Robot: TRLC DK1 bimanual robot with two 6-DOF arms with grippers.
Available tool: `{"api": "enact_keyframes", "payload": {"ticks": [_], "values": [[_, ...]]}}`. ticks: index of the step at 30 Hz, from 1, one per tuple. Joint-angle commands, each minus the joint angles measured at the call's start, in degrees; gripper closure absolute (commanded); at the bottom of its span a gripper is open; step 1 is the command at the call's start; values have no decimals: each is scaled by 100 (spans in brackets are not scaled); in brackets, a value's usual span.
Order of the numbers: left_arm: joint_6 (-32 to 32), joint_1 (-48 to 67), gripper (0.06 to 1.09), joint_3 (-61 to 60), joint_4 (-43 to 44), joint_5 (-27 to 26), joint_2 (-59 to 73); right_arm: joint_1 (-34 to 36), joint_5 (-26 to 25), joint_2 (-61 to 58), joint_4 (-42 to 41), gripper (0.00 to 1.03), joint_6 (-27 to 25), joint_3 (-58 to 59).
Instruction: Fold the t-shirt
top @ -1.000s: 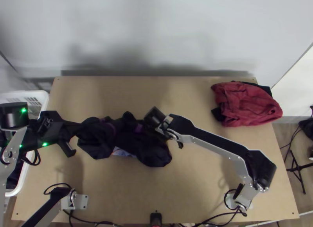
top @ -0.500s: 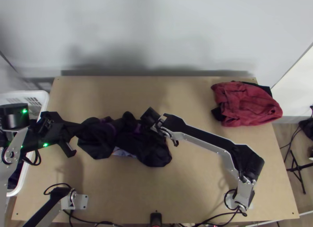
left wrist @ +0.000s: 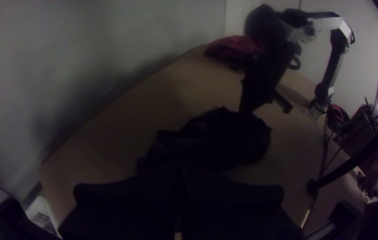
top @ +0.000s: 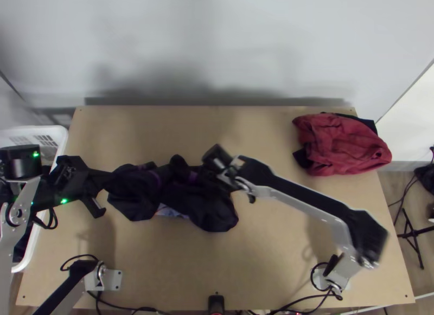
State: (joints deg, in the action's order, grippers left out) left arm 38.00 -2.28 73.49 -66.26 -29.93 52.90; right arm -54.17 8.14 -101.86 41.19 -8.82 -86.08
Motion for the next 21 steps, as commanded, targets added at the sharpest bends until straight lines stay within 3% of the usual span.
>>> {"api": "enact_keyframes", "payload": {"ticks": [1, 7, 15, 21], "values": [[41, -150, 105, -63, 104, -4, 36, 258, -6, 1248, 205, 100, 3, 224], [23, -782, 105, -28, 430, -56, 53, 574, -6, 2127, 680, 100, -85, 74], [-864, -1802, 105, 271, 1247, -575, 71, 1304, -23, 3261, 821, 100, -111, -313], [-996, -3419, 105, 552, 1335, -1507, -61, 2411, -6, 4359, 821, 100, 29, -84]]}}
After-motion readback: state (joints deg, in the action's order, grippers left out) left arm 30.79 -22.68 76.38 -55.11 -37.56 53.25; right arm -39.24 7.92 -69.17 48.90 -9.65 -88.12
